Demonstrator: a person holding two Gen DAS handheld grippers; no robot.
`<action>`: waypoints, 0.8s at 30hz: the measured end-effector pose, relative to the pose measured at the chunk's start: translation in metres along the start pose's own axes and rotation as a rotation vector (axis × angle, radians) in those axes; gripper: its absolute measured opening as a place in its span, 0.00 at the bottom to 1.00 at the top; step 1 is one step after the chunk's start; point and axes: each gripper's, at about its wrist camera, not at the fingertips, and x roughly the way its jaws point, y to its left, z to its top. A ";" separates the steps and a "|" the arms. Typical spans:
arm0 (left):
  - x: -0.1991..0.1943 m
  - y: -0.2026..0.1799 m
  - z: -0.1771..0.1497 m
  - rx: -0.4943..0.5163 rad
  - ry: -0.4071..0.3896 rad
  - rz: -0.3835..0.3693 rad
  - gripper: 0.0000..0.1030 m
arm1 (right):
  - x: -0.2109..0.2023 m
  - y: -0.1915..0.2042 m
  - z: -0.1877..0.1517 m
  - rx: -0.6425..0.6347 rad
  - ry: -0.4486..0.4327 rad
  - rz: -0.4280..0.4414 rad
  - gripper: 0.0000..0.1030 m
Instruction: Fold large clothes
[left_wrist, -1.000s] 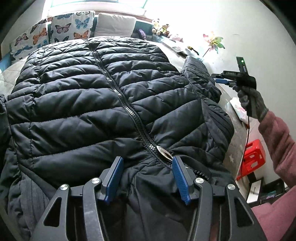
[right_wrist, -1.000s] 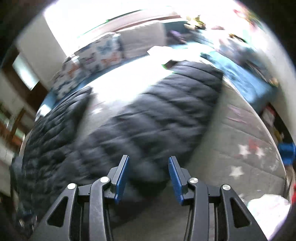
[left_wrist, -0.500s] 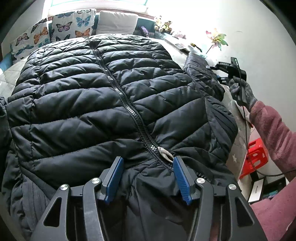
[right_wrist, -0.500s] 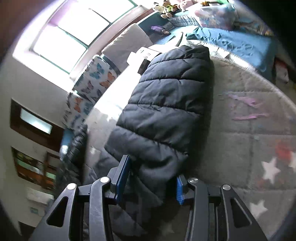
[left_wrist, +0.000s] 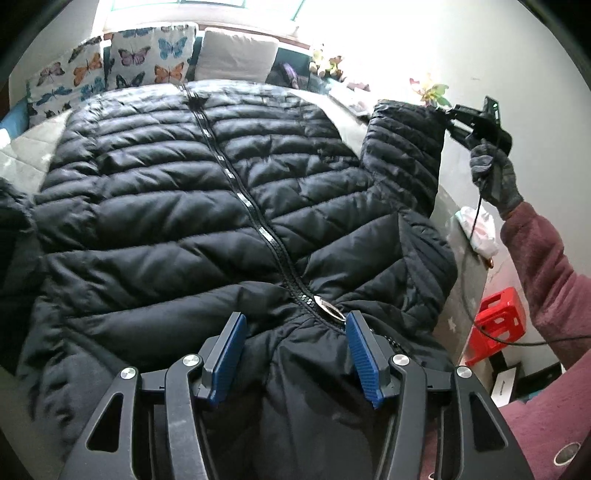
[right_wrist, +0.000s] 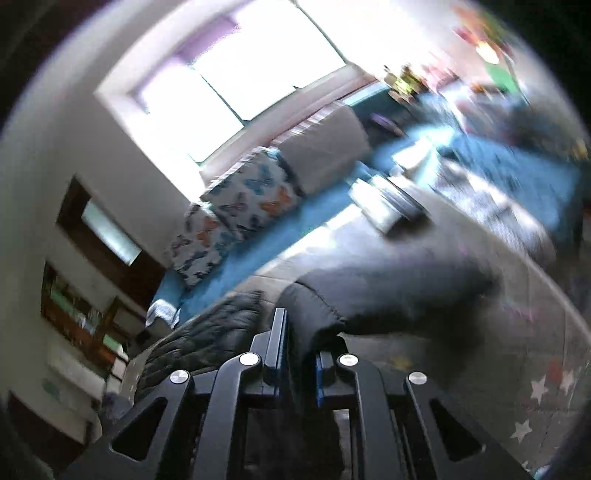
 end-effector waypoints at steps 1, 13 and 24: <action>-0.009 0.002 -0.002 -0.003 -0.018 -0.002 0.58 | -0.006 0.020 0.001 -0.045 -0.003 0.015 0.14; -0.082 0.074 -0.034 -0.188 -0.190 0.037 0.58 | -0.014 0.246 -0.114 -0.730 0.180 0.173 0.14; -0.096 0.092 -0.060 -0.235 -0.219 0.013 0.58 | 0.050 0.265 -0.293 -1.001 0.658 0.168 0.14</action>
